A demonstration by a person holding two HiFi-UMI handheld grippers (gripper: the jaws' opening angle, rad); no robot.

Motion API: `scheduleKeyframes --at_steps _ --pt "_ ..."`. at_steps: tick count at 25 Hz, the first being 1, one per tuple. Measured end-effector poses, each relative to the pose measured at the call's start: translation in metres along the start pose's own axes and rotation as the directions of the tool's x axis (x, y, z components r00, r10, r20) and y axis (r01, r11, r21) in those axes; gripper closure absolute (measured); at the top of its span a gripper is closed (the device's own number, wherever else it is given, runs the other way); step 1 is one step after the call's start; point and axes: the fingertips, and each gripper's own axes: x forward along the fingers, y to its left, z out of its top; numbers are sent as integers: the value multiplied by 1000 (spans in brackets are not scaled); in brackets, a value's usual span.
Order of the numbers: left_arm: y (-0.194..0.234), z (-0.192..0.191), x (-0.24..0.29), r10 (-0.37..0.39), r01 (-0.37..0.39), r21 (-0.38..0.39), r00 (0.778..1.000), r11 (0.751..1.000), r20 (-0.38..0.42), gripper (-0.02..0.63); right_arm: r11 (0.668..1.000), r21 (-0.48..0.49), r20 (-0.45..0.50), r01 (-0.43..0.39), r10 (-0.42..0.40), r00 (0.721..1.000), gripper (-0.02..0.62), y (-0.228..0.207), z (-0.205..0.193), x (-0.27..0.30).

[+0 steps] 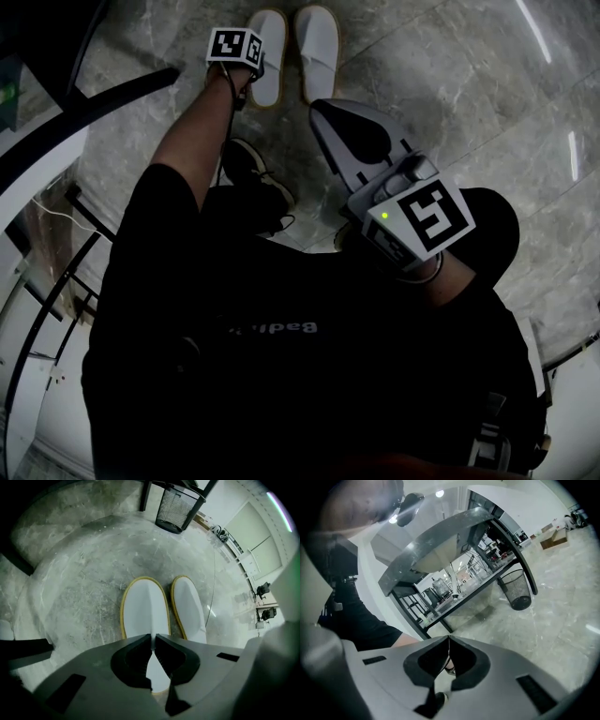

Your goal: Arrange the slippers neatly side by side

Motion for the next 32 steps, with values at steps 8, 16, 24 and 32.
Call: scheduleKeyframes --at_steps 8,16,24,32 --pt "-25 -6 6 -64 65 -91 998 994 19 586 1000 23 -13 5 -4 1000 595 0 -4 0" --pt "-25 -4 7 -34 35 -27 999 999 34 584 998 24 14 51 -51 999 595 -6 -3 -3" --pt "-41 -7 -16 -72 73 -14 996 997 58 517 997 40 -3 66 -66 998 595 -10 -8 -4" --pt "-38 -1 -48 27 -42 216 997 975 73 517 988 13 -90 156 -154 984 595 0 -29 5"
